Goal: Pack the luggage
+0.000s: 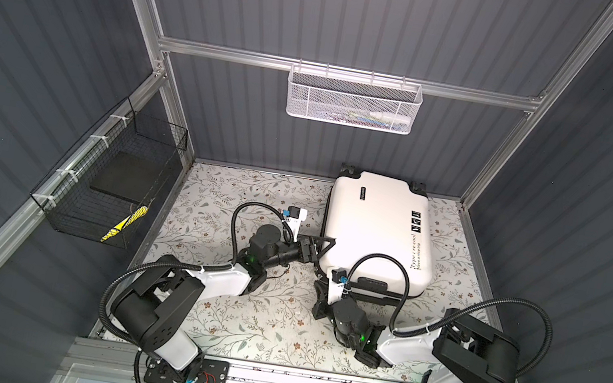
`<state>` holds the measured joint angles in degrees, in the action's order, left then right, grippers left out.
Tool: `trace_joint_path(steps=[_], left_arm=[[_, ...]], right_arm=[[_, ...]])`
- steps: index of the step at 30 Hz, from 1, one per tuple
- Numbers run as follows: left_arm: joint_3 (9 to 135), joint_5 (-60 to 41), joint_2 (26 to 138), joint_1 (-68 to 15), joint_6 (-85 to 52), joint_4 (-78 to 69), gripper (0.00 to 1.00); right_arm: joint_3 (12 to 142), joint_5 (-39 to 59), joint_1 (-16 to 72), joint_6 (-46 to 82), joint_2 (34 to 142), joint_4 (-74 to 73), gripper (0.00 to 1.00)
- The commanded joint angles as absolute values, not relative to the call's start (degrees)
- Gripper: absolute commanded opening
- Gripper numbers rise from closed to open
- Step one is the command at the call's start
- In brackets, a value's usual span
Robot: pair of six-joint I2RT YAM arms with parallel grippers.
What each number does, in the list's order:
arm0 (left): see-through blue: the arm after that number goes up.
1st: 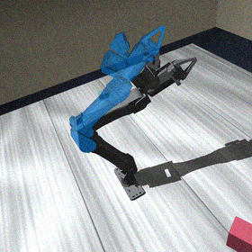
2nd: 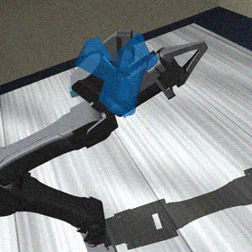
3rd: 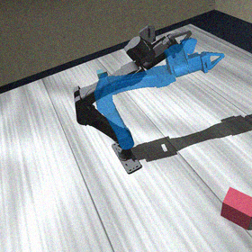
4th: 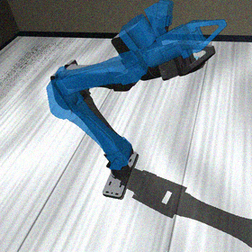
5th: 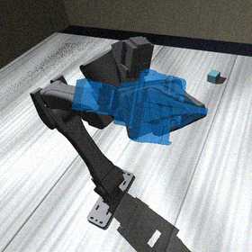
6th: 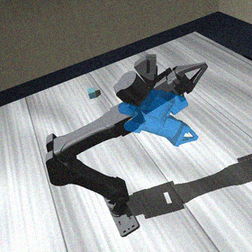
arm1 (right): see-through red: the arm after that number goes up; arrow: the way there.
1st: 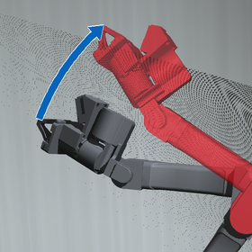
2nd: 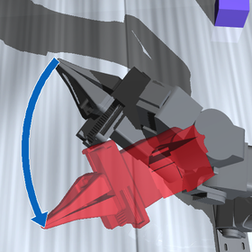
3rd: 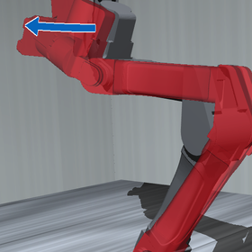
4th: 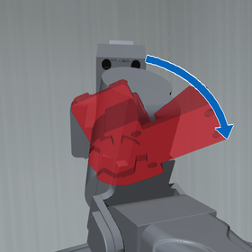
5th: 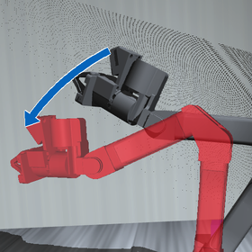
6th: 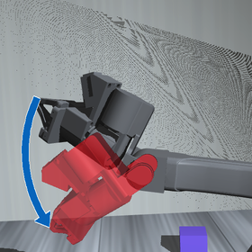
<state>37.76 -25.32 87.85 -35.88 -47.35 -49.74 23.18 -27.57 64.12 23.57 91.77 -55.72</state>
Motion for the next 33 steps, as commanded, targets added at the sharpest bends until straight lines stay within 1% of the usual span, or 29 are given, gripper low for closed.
trace_joint_path(steps=[1, 4, 9, 17, 26, 33], left_arm=[[37.52, -28.36, 85.79, -37.97, -42.53, -38.67, 0.78], [38.31, -27.45, 84.16, -37.96, -40.21, -34.83, 0.79], [38.25, -27.85, 84.02, -37.97, -40.23, -34.16, 0.78], [37.01, -30.34, 86.73, -38.13, -43.42, -40.33, 0.77], [35.37, -30.85, 88.07, -38.76, -45.13, -44.18, 0.76], [34.04, -30.6, 88.59, -38.76, -46.69, -47.18, 0.76]], right_arm=[[21.86, -24.66, 63.57, 25.28, 89.75, -61.05, 0.0], [20.67, -24.72, 63.19, 25.54, 89.13, -61.56, 0.0], [20.48, -24.54, 63.19, 25.62, 88.72, -61.28, 0.0], [21.4, -23.76, 63.22, 26.45, 89.55, -61.26, 0.0], [29.41, -22.07, 63.63, 25.59, 94.07, -58.63, 0.0], [28.83, -22.06, 63.13, 27.47, 94.86, -60.14, 0.0]])
